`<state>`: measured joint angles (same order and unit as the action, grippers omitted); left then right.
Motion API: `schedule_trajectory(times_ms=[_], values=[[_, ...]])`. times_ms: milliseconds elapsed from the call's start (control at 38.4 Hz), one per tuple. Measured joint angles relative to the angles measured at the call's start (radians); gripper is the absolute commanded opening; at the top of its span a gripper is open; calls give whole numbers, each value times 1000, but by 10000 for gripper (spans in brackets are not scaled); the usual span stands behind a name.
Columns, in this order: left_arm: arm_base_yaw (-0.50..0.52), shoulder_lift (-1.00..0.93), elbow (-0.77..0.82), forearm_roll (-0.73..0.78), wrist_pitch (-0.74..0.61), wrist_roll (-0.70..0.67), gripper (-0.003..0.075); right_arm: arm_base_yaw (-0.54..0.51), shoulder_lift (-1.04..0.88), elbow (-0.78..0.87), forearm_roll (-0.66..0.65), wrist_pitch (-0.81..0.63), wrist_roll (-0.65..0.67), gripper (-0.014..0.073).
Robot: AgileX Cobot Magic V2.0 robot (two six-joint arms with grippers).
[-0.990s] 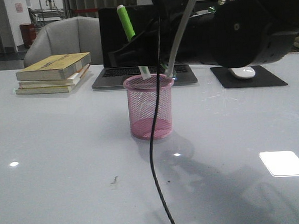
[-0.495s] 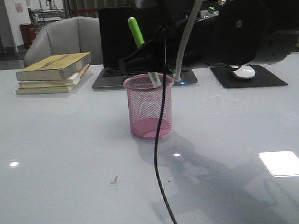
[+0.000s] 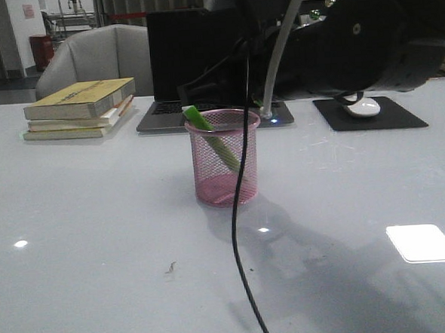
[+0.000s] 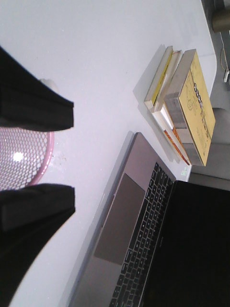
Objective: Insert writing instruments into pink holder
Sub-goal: 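Lower the green marker into the holder and open the right gripper, then withdraw the right gripper away from the holder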
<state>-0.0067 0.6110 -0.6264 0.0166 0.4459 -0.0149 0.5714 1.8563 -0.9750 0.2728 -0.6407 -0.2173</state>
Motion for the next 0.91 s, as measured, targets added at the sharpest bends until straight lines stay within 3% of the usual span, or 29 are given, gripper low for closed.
schedule_trajectory(times_ms=[78,182,339,417,521,781,911], values=[[0,0,0,0,0,0,395,0,-88,0,82,88,-111,393],[0,0,0,0,0,0,395,0,-221,0,293,183,-379,393],[0,0,0,0,0,0,395,-21,-432,2,729,195,-800,391],[0,0,0,0,0,0,395,-63,-526,4,973,213,-1053,339],[0,0,0,0,0,0,395,-138,-637,4,1178,272,-1320,330],[0,0,0,0,0,0,395,-496,-866,92,1540,489,-1679,330],[0,0,0,0,0,0,395,-535,-960,249,1561,512,-1722,330]])
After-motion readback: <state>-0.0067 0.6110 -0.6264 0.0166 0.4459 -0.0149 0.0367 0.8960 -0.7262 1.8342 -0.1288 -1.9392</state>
